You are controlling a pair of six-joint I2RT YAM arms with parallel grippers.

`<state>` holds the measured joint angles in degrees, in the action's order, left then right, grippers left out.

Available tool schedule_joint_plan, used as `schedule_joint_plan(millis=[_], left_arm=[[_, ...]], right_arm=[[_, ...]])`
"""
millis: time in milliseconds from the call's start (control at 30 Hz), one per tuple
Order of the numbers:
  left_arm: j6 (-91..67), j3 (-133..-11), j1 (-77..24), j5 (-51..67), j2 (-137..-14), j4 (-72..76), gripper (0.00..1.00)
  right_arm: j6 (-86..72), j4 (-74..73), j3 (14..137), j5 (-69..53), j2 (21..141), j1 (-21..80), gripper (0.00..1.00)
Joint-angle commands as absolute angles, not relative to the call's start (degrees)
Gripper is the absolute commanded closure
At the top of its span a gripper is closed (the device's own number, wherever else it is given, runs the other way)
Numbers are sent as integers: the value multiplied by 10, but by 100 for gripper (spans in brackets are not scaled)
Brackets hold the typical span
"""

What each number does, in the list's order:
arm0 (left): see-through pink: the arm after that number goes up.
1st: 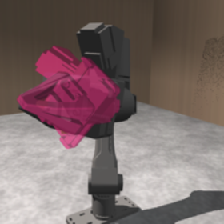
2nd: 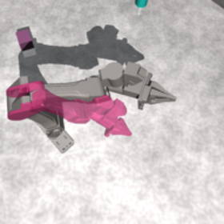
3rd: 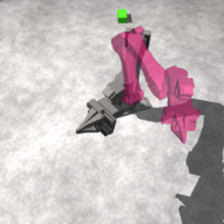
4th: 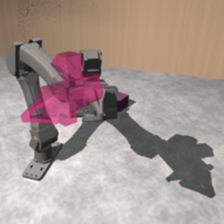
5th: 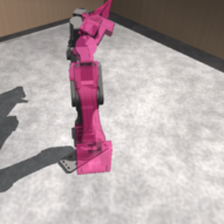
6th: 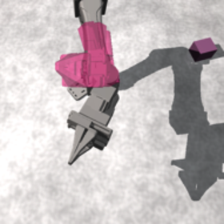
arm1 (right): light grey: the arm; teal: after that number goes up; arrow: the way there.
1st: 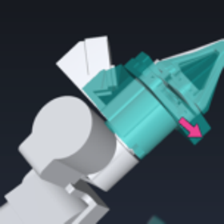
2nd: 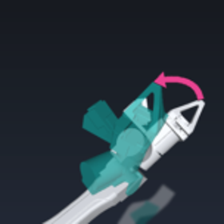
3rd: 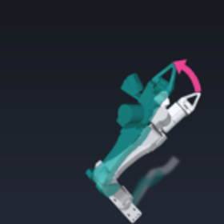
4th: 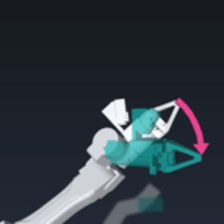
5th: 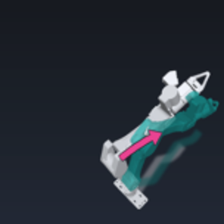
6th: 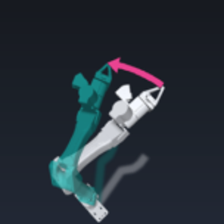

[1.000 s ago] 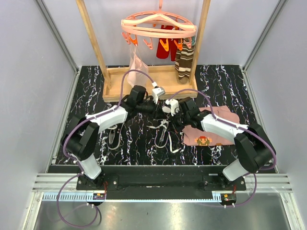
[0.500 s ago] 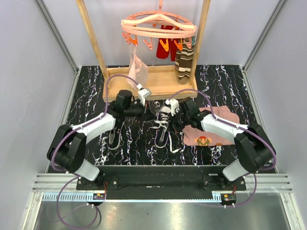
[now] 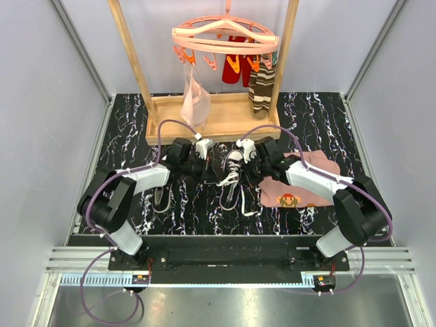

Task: Tie the shoes

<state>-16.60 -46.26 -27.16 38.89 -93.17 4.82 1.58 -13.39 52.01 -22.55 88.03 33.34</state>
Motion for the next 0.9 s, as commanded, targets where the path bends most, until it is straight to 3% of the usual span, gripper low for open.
schedule_joint_plan(millis=[0,67,233,333,500,867], left_arm=[[-186,-486,-271,383,-948,80,97],[-177,-486,-271,392,-941,80,93],[-95,-490,-265,427,-883,62,64],[-40,-518,-258,448,-863,15,57],[13,-566,-250,450,-857,-24,51],[32,-660,-294,482,-974,-59,44]], right_arm=[[12,-127,558,-207,877,330,100],[12,-127,560,-207,875,330,100],[16,-126,556,-216,878,331,100],[17,-125,551,-222,879,330,100],[17,-123,548,-227,878,330,100],[18,-120,555,-229,892,330,100]])
